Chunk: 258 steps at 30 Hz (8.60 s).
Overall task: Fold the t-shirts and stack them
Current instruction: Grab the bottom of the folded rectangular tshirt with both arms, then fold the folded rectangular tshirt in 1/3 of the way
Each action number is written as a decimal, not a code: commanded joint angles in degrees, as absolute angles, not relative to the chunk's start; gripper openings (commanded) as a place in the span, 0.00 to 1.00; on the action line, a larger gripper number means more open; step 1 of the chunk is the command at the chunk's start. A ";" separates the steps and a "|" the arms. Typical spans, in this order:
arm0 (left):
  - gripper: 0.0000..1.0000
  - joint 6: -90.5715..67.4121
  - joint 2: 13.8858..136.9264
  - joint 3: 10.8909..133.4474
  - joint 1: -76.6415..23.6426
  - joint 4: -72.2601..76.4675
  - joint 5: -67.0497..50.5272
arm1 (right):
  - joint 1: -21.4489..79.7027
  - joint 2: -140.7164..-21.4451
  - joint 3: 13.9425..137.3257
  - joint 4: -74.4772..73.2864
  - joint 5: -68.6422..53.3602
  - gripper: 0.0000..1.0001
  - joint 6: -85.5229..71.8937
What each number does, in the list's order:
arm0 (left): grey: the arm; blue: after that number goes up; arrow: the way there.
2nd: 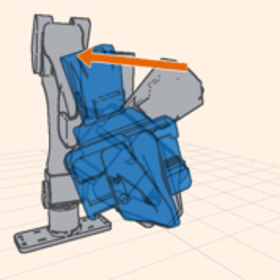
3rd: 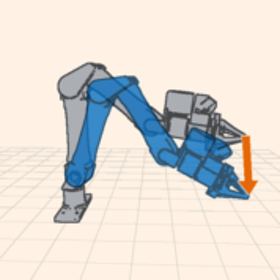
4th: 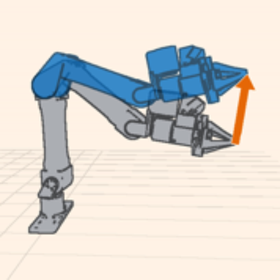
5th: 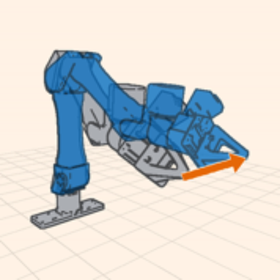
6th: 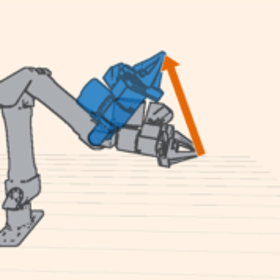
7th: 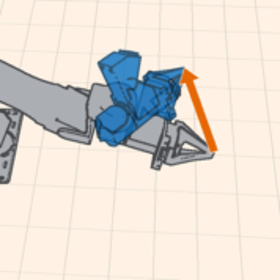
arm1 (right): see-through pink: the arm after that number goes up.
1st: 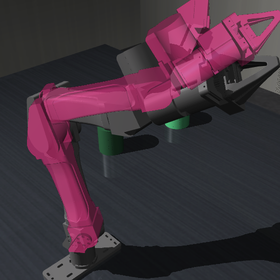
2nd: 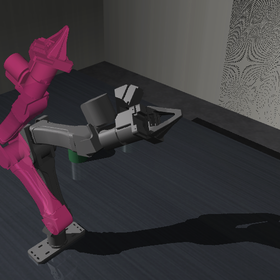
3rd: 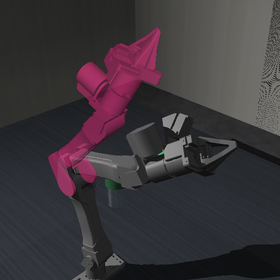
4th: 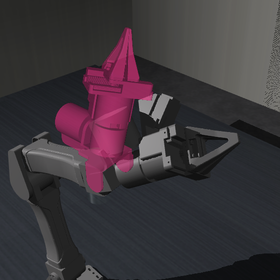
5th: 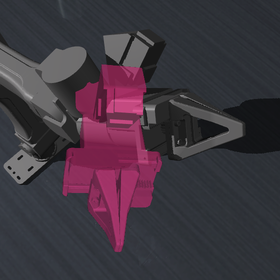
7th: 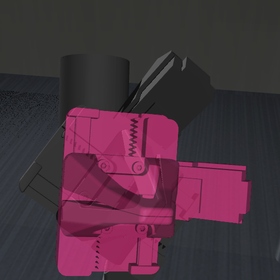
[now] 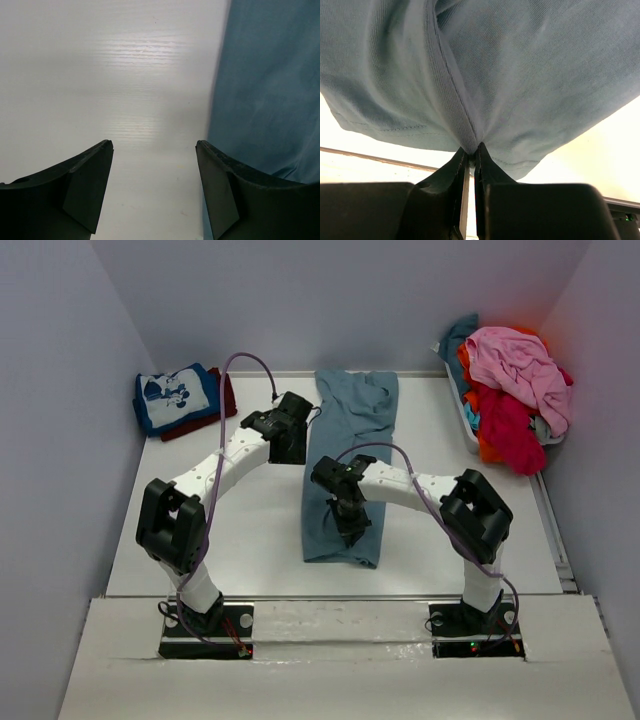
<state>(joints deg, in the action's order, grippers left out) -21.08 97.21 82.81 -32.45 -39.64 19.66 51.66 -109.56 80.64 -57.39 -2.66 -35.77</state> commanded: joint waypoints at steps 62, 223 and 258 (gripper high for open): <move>0.80 -18.46 94.48 78.75 -32.17 -37.18 17.58 | 56.78 -107.23 82.62 -64.60 -4.58 0.36 -37.26; 0.06 -45.52 73.92 54.84 -68.20 -45.69 9.66 | 52.99 -80.60 64.95 -62.75 -1.05 0.07 -51.85; 0.06 -21.36 101.93 85.07 -45.45 -40.70 18.29 | 36.65 -97.82 86.66 -60.57 8.88 0.09 -38.32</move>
<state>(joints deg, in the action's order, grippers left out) -25.41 98.06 81.30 -47.13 -42.04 17.32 38.11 -96.18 84.14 -61.93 7.94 -42.04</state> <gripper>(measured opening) 0.102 0.134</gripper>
